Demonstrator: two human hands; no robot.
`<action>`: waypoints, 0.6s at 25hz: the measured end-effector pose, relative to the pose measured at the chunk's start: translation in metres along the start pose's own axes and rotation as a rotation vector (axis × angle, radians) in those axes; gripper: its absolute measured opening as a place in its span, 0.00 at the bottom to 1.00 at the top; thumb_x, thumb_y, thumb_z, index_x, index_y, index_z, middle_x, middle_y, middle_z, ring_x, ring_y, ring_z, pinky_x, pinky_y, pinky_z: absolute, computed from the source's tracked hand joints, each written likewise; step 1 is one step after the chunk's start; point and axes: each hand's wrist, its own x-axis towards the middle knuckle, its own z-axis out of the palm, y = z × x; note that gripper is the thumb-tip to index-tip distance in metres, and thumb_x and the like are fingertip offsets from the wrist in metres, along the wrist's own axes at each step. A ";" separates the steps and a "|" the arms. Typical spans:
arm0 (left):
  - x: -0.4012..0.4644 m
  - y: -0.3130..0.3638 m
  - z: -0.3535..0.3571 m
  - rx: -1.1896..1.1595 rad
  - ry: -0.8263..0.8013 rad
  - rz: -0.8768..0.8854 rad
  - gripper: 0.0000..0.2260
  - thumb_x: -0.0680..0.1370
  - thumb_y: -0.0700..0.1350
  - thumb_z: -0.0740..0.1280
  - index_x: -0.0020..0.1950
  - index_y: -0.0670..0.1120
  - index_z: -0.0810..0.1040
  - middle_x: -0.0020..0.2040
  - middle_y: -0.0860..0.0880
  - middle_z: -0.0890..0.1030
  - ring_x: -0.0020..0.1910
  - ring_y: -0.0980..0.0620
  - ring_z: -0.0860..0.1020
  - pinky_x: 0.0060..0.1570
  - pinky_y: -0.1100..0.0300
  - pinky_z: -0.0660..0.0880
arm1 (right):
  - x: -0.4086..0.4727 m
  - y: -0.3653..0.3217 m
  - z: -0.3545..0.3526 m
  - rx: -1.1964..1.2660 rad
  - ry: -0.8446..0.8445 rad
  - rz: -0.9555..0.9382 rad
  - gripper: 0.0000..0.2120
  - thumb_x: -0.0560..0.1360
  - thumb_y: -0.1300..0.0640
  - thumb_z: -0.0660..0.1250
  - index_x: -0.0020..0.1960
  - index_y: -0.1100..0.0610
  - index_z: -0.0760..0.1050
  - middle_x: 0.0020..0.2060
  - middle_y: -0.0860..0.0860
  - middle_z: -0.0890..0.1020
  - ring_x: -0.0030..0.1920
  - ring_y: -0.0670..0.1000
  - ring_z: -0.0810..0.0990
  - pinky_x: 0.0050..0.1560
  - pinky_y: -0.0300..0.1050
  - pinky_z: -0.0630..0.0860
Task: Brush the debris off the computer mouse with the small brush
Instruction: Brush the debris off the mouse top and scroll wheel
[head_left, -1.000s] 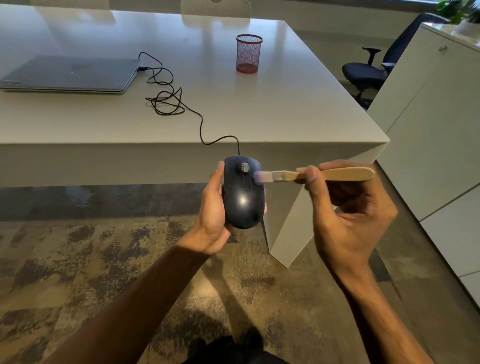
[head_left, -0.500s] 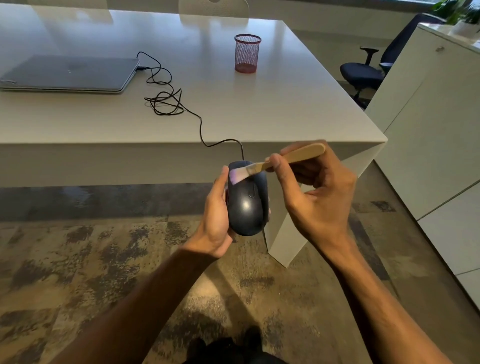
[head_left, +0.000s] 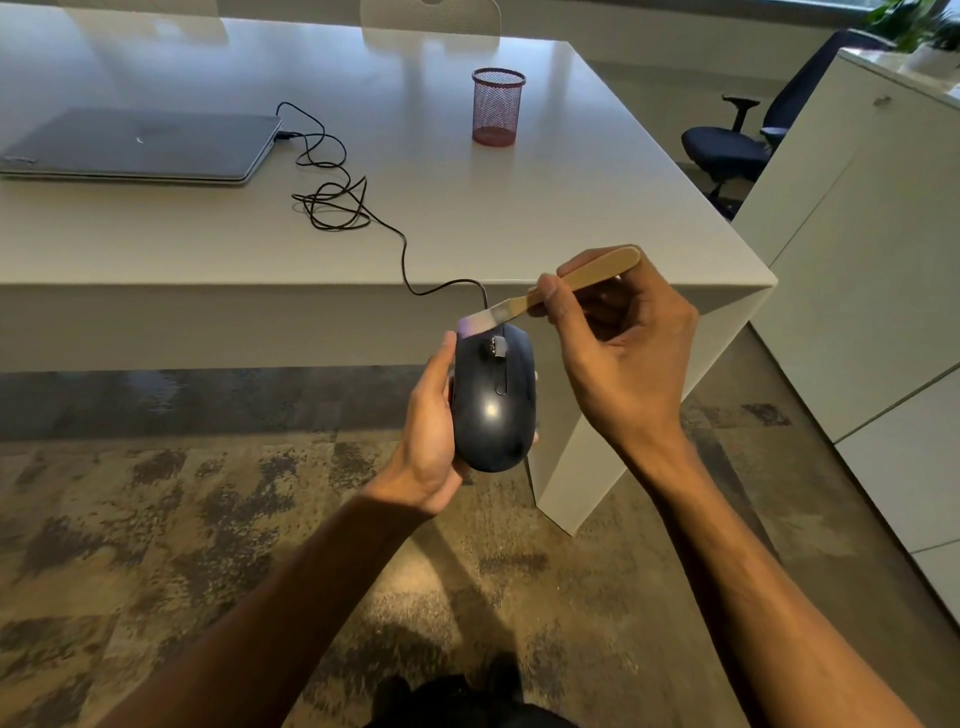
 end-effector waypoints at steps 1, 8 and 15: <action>0.000 0.000 0.001 -0.009 -0.003 -0.011 0.29 0.81 0.62 0.52 0.68 0.40 0.74 0.53 0.39 0.80 0.48 0.45 0.81 0.47 0.49 0.78 | 0.001 0.001 0.000 -0.042 0.033 -0.037 0.05 0.77 0.63 0.70 0.51 0.58 0.76 0.41 0.45 0.82 0.42 0.45 0.86 0.48 0.39 0.84; 0.006 0.003 0.002 -0.028 0.023 0.003 0.27 0.83 0.60 0.50 0.58 0.44 0.81 0.49 0.41 0.81 0.43 0.44 0.80 0.46 0.50 0.77 | -0.017 -0.012 -0.004 0.056 0.034 0.026 0.04 0.77 0.63 0.71 0.50 0.59 0.76 0.42 0.49 0.83 0.43 0.49 0.86 0.47 0.43 0.84; 0.013 0.009 0.005 -0.080 0.115 -0.005 0.29 0.82 0.61 0.52 0.69 0.40 0.74 0.67 0.32 0.75 0.66 0.35 0.75 0.66 0.41 0.71 | -0.043 -0.023 -0.007 0.077 0.031 0.064 0.04 0.75 0.61 0.70 0.49 0.58 0.76 0.40 0.45 0.83 0.41 0.44 0.86 0.43 0.32 0.80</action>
